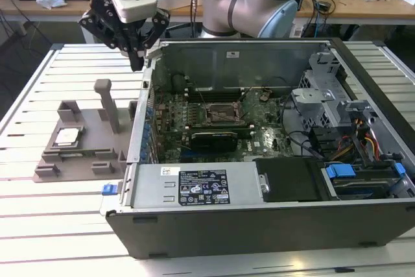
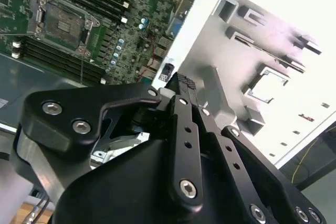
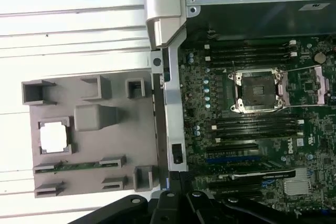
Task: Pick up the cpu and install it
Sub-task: 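Reach for the cpu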
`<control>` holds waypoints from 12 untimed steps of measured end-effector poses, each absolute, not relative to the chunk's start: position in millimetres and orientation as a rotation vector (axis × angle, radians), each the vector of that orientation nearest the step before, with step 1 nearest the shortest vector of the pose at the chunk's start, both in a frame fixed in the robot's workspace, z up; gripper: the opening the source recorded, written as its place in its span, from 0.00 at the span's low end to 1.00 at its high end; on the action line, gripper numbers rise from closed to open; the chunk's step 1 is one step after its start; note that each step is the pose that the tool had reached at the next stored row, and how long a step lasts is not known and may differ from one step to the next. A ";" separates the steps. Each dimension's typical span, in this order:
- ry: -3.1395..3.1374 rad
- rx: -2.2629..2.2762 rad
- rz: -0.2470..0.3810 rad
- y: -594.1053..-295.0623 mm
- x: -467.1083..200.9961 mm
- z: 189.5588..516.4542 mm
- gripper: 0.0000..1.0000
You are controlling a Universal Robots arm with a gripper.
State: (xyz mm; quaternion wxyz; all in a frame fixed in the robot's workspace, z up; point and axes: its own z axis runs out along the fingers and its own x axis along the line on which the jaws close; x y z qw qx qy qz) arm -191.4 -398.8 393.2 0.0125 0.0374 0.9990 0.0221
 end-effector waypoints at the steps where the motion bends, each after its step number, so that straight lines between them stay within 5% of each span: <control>1: 3.114 0.117 0.069 -398.8 -193.6 393.2 0.11; 12: 3.114 0.117 0.069 -398.8 -221.8 393.2 0.11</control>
